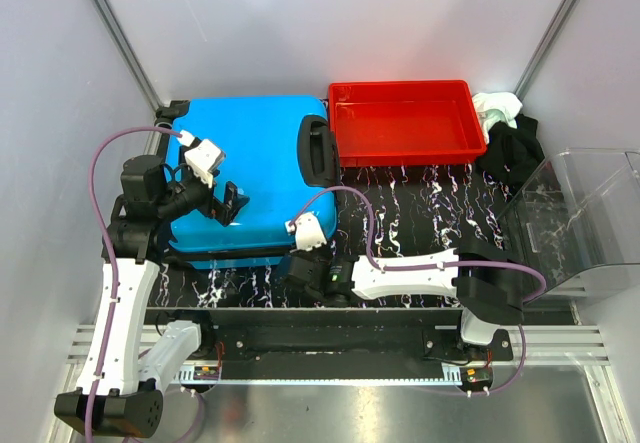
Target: Open, take out, and arrange the luggage
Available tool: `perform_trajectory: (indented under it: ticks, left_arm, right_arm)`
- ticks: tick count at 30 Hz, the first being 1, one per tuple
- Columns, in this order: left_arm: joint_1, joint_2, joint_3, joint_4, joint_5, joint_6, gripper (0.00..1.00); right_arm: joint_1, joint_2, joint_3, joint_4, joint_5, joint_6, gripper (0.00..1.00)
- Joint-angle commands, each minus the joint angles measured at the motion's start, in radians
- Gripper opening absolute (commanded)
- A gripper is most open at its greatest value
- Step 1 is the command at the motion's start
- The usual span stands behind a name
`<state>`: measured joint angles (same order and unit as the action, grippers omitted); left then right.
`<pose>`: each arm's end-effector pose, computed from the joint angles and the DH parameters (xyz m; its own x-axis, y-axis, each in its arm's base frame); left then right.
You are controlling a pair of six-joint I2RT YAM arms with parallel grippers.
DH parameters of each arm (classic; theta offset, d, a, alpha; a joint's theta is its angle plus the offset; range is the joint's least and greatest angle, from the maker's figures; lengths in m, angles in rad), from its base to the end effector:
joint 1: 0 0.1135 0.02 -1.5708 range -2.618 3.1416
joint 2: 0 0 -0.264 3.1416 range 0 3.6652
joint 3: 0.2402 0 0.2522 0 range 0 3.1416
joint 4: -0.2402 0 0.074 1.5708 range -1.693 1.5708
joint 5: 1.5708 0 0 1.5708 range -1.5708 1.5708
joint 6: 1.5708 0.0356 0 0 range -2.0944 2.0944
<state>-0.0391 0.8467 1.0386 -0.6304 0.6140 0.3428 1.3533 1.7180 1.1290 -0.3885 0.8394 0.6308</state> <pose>0.1665 -0.0270 0.3731 -0.2136 0.2833 -0.9349 0.6636 0.7444 0.0739 0.1015 0.3364 0.2074 -0.4762 -0.3291 -0.8154 -0.3486 0.9220 -0.1686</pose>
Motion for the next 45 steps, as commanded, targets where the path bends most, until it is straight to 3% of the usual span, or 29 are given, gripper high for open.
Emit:
perform_trajectory:
  ticks: [1, 11, 30, 33, 38, 45]
  left_arm:
    - [-0.002, -0.008, 0.02, 0.038, 0.023, 0.007, 0.99]
    - [-0.004, -0.011, 0.018, 0.038, 0.024, 0.01, 0.99]
    - [-0.004, -0.023, 0.008, 0.041, 0.023, 0.013, 0.99]
    - [-0.004, -0.024, 0.006, 0.04, 0.023, 0.013, 0.99]
    - [-0.002, -0.028, 0.003, 0.04, 0.027, 0.01, 0.99]
    - [-0.004, -0.028, 0.0, 0.04, 0.056, -0.007, 0.98]
  right_arm:
    - [-0.006, -0.005, 0.061, 0.201, 0.007, -0.036, 0.37]
    - [-0.005, -0.015, 0.089, 0.201, -0.037, -0.025, 0.37]
    - [-0.036, 0.012, 0.106, 0.157, 0.043, 0.043, 0.35]
    - [-0.043, 0.009, 0.101, 0.158, 0.05, 0.046, 0.28]
    - [-0.049, -0.009, 0.078, 0.152, 0.052, 0.052, 0.03]
    - [-0.056, -0.07, 0.02, 0.135, 0.033, 0.061, 0.0]
